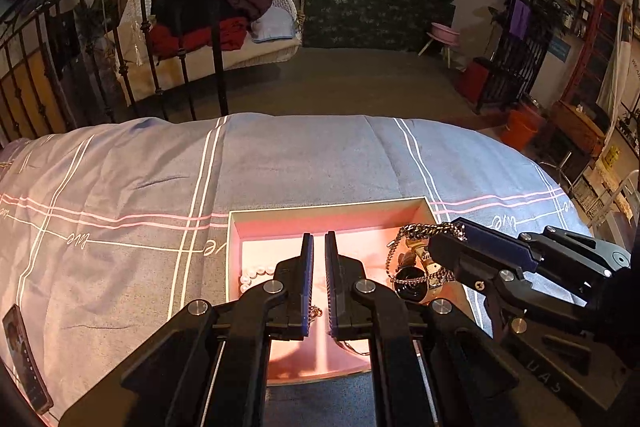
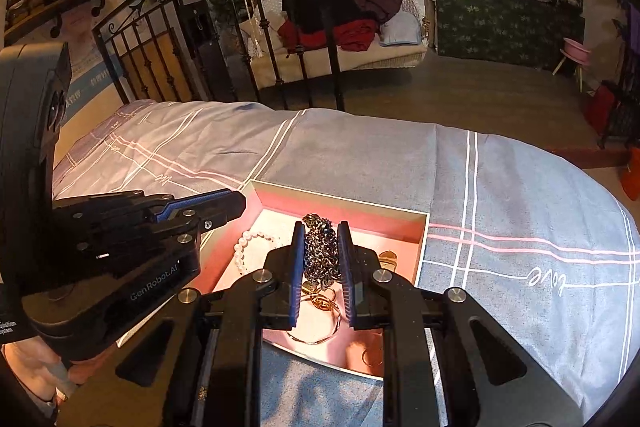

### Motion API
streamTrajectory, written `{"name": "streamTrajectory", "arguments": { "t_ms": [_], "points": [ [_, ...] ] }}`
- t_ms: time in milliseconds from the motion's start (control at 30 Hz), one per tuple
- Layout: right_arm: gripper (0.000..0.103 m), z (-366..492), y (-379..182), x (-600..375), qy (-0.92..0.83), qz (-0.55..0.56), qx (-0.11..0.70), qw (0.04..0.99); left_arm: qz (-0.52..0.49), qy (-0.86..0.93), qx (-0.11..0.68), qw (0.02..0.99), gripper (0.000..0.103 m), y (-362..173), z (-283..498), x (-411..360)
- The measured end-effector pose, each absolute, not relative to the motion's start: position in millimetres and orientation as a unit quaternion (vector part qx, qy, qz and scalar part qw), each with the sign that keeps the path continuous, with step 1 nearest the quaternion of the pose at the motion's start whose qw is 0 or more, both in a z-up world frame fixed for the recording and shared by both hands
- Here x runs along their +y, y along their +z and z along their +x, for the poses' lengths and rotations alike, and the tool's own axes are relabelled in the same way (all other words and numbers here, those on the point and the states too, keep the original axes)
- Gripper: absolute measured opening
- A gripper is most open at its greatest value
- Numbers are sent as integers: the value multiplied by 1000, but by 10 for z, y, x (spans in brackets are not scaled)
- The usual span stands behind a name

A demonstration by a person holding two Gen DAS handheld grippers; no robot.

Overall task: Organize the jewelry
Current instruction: 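Carry the chain into the box and open the right tool while the left tool opens above the box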

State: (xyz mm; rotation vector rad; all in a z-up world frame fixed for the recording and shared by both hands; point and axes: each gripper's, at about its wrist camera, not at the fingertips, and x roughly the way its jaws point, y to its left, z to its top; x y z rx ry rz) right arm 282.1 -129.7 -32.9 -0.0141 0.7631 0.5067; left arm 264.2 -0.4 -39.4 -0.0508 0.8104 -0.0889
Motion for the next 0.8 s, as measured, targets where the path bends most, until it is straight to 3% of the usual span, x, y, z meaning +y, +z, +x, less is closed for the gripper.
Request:
{"name": "streamTrajectory", "arguments": {
  "t_ms": [367, 400, 433, 467, 500, 800],
  "points": [
    [18, 2785, -592, -1245, 239, -30, 402, 884, -38, -53, 407, 911, 6, -474, 2617, -20],
    [28, 2772, -615, -1240, 237, -37, 407, 881, -41, -56, 407, 911, 12, -463, 2594, -12],
    [53, 2752, -634, -1242, 230, -45, 414, 879, -43, -58, 406, 911, 22, -451, 2564, -6],
    [65, 2711, -640, -1257, 222, -50, 413, 882, -44, -59, 401, 913, 52, -432, 2524, 7],
    [76, 2647, -635, -1277, 214, -56, 405, 887, -43, -57, 388, 919, 69, -405, 2458, 20],
    [85, 1891, -937, -1564, 217, -31, 430, 876, -28, -85, 402, 911, 74, -668, 1763, 29]
  ]
}}
